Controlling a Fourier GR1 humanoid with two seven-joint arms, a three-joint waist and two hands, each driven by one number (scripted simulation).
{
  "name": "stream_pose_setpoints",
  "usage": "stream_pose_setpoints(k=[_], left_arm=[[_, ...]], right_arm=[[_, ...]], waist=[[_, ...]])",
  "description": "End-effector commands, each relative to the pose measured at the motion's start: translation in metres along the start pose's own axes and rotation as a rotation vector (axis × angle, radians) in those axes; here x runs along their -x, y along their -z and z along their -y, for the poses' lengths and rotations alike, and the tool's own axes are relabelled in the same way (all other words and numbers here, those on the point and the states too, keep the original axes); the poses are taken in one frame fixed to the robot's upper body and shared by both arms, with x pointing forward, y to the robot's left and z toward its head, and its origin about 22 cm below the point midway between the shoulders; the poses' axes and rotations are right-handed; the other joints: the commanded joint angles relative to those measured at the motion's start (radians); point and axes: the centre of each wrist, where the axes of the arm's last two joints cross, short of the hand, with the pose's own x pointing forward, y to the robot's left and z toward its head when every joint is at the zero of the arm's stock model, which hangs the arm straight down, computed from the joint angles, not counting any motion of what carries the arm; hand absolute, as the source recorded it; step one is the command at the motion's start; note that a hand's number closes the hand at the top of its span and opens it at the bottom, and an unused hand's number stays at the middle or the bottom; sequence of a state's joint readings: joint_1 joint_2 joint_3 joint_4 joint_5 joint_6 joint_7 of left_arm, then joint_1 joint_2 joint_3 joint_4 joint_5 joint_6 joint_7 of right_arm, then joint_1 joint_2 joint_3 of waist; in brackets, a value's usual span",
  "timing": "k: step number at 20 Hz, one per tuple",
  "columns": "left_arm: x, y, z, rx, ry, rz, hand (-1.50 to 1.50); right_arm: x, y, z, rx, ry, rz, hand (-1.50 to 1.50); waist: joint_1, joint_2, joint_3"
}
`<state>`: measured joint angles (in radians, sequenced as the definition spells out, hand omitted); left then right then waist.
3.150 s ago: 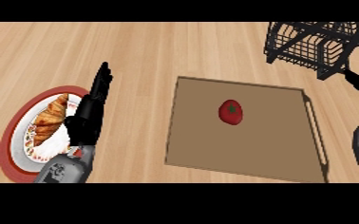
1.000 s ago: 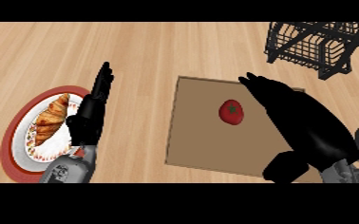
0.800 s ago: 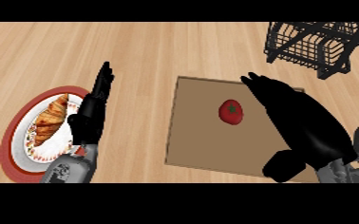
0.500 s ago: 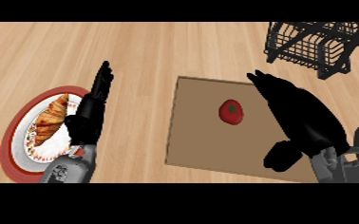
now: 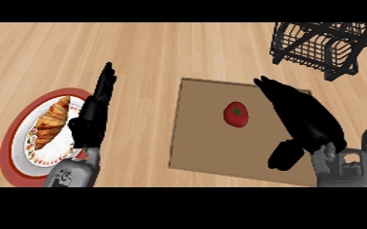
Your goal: Pick the tomato from the tray and place it in the tiered basket
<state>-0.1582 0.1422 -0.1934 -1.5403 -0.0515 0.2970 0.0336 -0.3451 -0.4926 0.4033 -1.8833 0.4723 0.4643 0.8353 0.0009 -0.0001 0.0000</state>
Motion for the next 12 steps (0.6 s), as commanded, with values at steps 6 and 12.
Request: stream_pose_setpoints(k=[6,12], left_arm=[[-0.019,0.007,0.001,0.005,-0.005,-0.012,0.0],[0.008,0.004,-0.005,0.006,-0.006,-0.014,0.0]], right_arm=[[-0.019,0.004,0.001,-0.021,0.018,0.027,-1.5],[-0.008,0.022,-0.017,-0.039,0.041,0.023,-1.5]], waist=[[0.001,0.0,0.0],[0.0,0.0,0.0]])
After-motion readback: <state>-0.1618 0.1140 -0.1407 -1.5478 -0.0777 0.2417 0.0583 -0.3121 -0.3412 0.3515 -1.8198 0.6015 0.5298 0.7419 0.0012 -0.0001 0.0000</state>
